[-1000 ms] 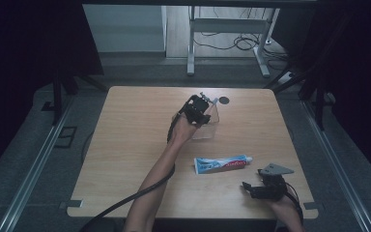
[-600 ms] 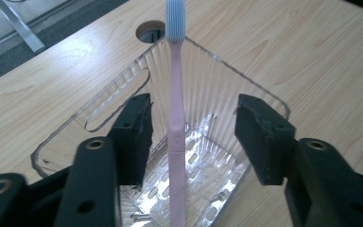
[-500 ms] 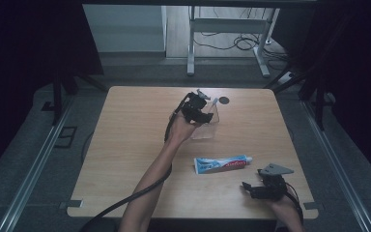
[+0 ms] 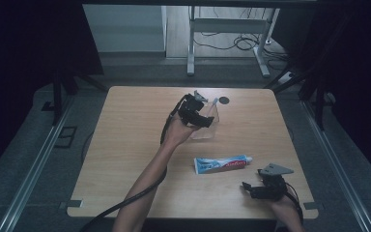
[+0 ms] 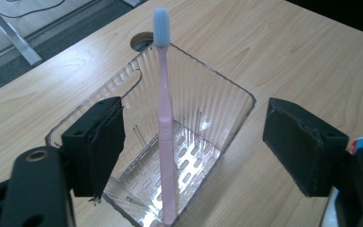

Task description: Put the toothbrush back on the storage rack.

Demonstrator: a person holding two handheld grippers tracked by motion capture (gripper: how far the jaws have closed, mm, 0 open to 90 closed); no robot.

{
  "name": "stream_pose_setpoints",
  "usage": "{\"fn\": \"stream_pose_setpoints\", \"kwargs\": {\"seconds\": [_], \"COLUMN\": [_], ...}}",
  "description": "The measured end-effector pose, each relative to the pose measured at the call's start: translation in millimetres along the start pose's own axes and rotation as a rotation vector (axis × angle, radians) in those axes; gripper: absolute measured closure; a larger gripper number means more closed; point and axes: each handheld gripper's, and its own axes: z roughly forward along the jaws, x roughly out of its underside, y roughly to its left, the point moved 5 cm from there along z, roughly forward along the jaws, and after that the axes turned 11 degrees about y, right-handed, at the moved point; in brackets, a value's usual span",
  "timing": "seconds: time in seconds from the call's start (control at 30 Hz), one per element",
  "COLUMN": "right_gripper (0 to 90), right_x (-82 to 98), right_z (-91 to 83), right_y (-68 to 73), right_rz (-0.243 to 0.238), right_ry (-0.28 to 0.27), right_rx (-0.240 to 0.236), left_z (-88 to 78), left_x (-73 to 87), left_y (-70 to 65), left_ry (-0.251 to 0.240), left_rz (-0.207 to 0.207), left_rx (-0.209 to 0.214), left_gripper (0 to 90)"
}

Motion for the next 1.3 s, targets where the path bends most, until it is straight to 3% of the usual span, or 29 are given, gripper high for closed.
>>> {"fn": "stream_pose_setpoints", "kwargs": {"seconds": [0.33, 0.73, 1.3], "right_gripper": [15.1, 15.1, 15.1], "right_x": [0.0, 0.0, 0.0], "right_z": [0.0, -0.1, -0.1], "right_y": [0.0, 0.0, 0.0], "right_rz": [0.000, 0.001, 0.001], "right_ry": [0.000, 0.001, 0.001], "right_rx": [0.000, 0.000, 0.002], "left_z": [-14.1, -29.7, -50.6], "left_x": [9.1, 24.6, 55.1], "left_y": [-0.8, -3.5, -2.8], "left_ry": [-0.027, -0.046, -0.065], "left_rz": [-0.018, -0.011, -0.024], "left_rx": [0.010, 0.016, 0.024], "left_gripper": [17.0, 15.0, 14.6]}}
